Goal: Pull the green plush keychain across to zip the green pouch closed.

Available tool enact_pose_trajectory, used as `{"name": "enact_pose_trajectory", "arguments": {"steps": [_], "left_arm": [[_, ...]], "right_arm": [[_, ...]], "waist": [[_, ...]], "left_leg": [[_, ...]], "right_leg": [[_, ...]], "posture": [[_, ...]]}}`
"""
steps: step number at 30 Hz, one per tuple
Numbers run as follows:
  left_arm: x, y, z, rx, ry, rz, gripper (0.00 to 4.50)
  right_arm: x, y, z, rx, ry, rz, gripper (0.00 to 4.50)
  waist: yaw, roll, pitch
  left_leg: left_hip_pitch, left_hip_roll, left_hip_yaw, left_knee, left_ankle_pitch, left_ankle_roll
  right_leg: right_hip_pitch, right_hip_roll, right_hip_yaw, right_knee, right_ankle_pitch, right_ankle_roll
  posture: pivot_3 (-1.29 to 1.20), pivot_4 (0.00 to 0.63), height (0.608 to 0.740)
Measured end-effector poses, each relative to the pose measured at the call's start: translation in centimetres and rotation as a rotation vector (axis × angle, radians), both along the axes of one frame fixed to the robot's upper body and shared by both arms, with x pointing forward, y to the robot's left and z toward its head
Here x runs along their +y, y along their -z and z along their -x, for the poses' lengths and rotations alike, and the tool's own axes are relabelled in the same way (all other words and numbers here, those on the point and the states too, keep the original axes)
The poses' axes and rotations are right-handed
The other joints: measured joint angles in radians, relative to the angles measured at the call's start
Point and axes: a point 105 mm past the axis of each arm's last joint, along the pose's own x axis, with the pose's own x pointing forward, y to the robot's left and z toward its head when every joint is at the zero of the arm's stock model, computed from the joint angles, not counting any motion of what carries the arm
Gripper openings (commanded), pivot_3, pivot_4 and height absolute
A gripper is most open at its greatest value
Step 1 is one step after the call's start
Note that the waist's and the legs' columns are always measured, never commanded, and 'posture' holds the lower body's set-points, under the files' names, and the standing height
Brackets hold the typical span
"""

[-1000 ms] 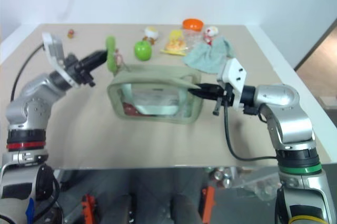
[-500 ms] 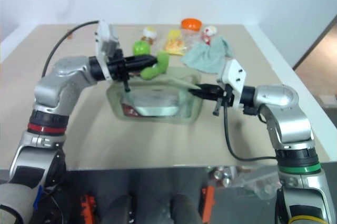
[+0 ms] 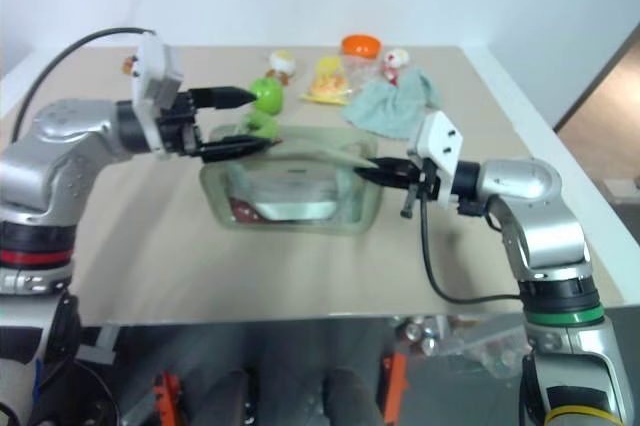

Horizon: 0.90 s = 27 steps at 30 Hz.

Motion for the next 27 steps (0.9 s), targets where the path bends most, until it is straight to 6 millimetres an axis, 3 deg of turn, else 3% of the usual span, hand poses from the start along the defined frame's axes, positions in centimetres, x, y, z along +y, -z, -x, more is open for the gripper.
{"name": "enact_pose_trajectory", "arguments": {"steps": [10,16,20,22,23,24,27], "left_arm": [[4.3,3.8,1.8,0.071,-0.287,0.102,3.97],[4.6,6.1,1.6,0.117,-0.383,0.19,3.97],[4.1,6.1,1.6,0.102,-0.372,0.232,3.1],[3.8,6.3,1.5,0.109,-0.364,0.234,2.53],[3.7,6.4,1.5,0.113,-0.362,0.232,2.0],[3.6,6.6,1.2,0.113,-0.364,0.24,1.74],[3.5,6.8,1.0,0.121,-0.368,0.247,0.84]], "right_arm": [[0.2,0.0,-0.5,-0.003,-0.025,0.002,0.0],[0.1,0.0,-0.7,-0.002,-0.027,0.006,0.0],[0.1,0.0,-0.7,-0.001,-0.027,0.006,0.0],[0.1,0.0,-0.7,-0.001,-0.027,0.006,0.0],[0.1,0.0,-0.7,0.002,-0.027,0.005,0.0],[0.1,0.1,-0.7,0.022,-0.024,-0.003,0.59],[0.1,0.2,-0.5,0.055,-0.025,-0.013,1.3]], "waist": [[0.0,0.0,0.0],[0.002,0.0,0.0],[0.002,0.0,0.0],[0.002,0.0,0.0],[0.002,0.0,0.0],[0.002,0.0,0.0],[0.002,0.0,0.0]], "left_leg": [[0.002,0.0,0.0,0.0,0.0,0.0],[0.003,0.0,0.0,0.001,0.0,0.0],[0.004,0.0,0.001,0.0,0.0,0.0],[0.004,0.0,0.001,0.0,0.0,0.0],[0.004,0.0,0.001,0.0,0.0,0.0],[0.004,0.0,0.001,0.0,0.0,0.0],[0.004,0.0,0.001,0.0,0.0,0.0]], "right_leg": [[0.001,0.0,0.0,0.0,0.001,-0.001],[0.002,0.0,0.001,0.0,0.001,-0.001],[0.003,0.0,0.001,0.0,0.001,-0.002],[0.003,0.0,0.001,0.0,0.001,-0.002],[0.003,0.0,0.001,0.0,0.001,-0.002],[0.003,0.001,0.001,0.0,0.001,-0.002],[0.003,0.001,0.001,0.0,0.001,-0.002]], "posture": [[0.0,0.15,0.74],[0.0,0.15,0.74],[0.0,0.15,0.74],[0.0,0.15,0.74],[0.0,0.15,0.74],[0.0,0.15,0.74],[0.0,0.15,0.74]]}}
